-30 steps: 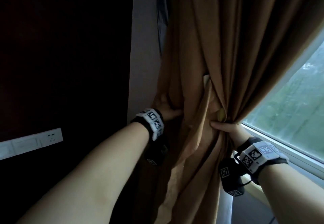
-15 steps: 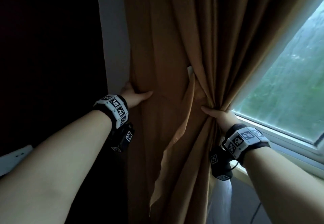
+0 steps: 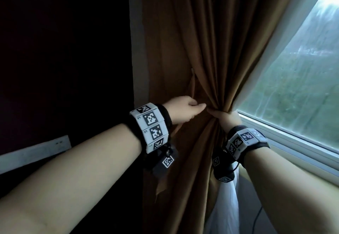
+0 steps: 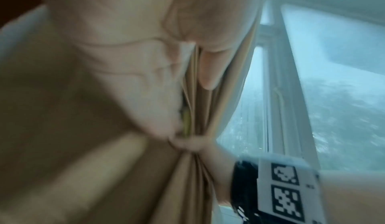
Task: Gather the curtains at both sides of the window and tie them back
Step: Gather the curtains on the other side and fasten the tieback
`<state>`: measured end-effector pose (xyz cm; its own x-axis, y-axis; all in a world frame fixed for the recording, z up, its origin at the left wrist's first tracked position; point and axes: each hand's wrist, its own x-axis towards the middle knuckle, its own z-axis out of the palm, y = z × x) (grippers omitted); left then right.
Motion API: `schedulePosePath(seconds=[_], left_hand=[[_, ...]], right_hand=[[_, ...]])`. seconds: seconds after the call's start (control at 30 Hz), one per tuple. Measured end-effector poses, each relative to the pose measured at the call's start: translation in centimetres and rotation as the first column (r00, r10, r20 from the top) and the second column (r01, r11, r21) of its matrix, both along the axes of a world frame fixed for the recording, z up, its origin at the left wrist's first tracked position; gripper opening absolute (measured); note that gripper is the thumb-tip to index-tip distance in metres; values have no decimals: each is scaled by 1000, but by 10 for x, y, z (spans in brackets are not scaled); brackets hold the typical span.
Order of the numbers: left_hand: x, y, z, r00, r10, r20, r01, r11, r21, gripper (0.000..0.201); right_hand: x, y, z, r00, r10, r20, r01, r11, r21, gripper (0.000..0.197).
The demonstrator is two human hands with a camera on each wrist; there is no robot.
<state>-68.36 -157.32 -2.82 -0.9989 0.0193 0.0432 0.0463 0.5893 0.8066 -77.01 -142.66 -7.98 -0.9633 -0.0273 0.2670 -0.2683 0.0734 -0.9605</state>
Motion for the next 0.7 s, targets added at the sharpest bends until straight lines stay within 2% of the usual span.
schedulePosePath(seconds=[0.03,0.1,0.17,0.23,0.3,0.33,0.4,0.47,0.53,0.6,0.63,0.7], left_hand=[[0,6,-1,999,36,-21,-36,999,-18,55],[2,17,5,998,46,-38,-44,998,55,80],[2,33,17,1000,10,19,-13,991,136,82],[1,51,27,997,38,66,-47,989,143,90],[-4,64,28,989,140,37,-142,988,61,108],[-6,67,27,981,193,11,-193,980,42,110],[-6,65,24,952,303,-39,-300,951,71,95],[-4,54,23,907,414,-76,-409,909,73,69],[2,38,24,845,523,-111,-523,852,33,47],[9,20,27,785,602,-146,-608,794,6,36],[13,11,29,761,628,-162,-637,771,-6,32],[19,-6,31,715,669,-202,-686,727,-19,29]], right_hand=[[3,1,-1,1000,23,-20,-23,1000,7,46],[10,1,-3,998,39,-59,-34,996,87,39],[20,-2,-6,984,68,-168,-24,967,253,32],[34,-7,-5,938,172,-300,-5,874,486,31],[48,-12,-1,911,273,-308,9,735,678,36],[53,-15,-1,911,298,-285,8,680,734,40],[59,-19,-3,899,348,-266,-20,639,769,49],[61,-24,-9,847,458,-271,-90,625,776,61],[61,-32,-17,793,539,-283,-157,630,761,61],[64,-41,-22,751,594,-287,-248,657,711,64],[66,-45,-22,719,639,-271,-299,637,710,71],[64,-49,-23,638,749,-177,-445,547,710,82]])
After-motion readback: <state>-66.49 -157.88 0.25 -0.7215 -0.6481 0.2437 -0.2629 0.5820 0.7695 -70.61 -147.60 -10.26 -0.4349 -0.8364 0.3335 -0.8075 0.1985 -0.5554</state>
